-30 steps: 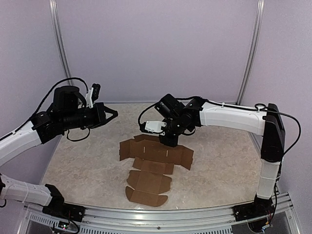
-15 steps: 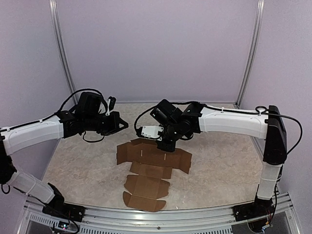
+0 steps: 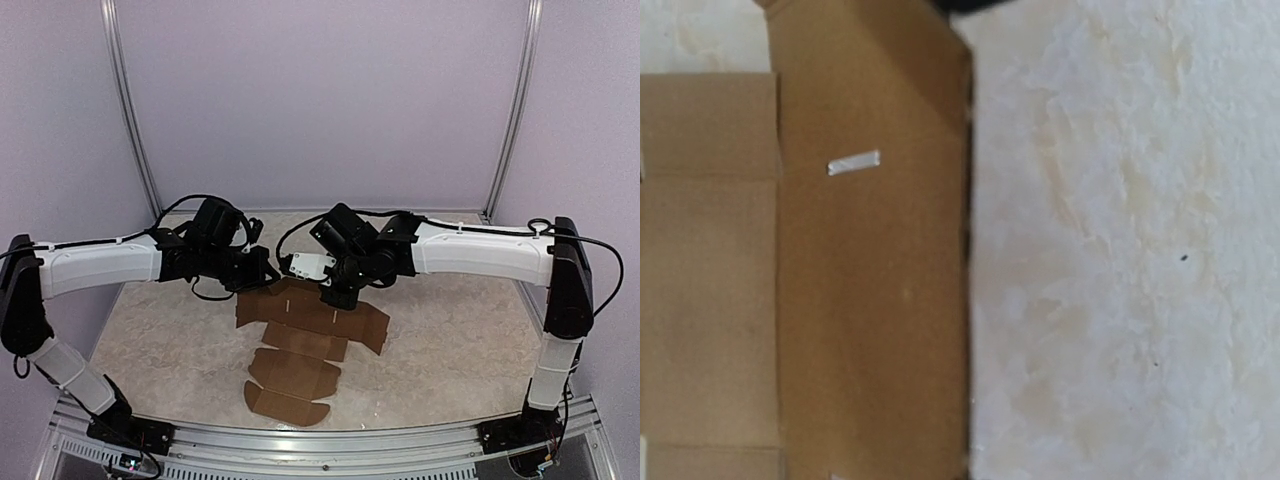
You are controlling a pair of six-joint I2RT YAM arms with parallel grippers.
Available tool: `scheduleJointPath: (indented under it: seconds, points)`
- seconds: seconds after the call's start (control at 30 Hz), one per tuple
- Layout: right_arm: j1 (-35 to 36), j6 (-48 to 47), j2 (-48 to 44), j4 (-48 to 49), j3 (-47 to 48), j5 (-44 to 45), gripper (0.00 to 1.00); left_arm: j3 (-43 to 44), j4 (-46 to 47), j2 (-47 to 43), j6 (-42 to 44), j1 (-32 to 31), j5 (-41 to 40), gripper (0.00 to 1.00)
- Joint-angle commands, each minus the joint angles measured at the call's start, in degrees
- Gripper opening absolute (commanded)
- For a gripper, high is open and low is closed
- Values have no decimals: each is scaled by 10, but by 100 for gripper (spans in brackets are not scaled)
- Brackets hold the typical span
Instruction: Fold the paper box
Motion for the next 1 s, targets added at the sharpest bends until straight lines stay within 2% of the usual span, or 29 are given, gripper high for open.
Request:
scheduleJointPath:
  seconds: [0.0, 0.2, 0.4, 0.73, 0.97]
  points:
    - [7, 21, -20, 32, -13, 19, 0, 19, -14, 11, 5, -14, 1, 0]
    - [7, 45, -30, 64, -34, 29, 0, 17, -7, 10, -3, -28, 4, 0]
    - [7, 70, -36, 86, -45, 8, 0, 2, 41, 15, -21, -32, 35, 0]
    - [7, 100, -53, 113, -74, -40, 0, -3, 88, 27, -45, -34, 33, 0]
    - [7, 110, -63, 115, -86, -44, 0, 3, 116, 45, -61, -34, 30, 0]
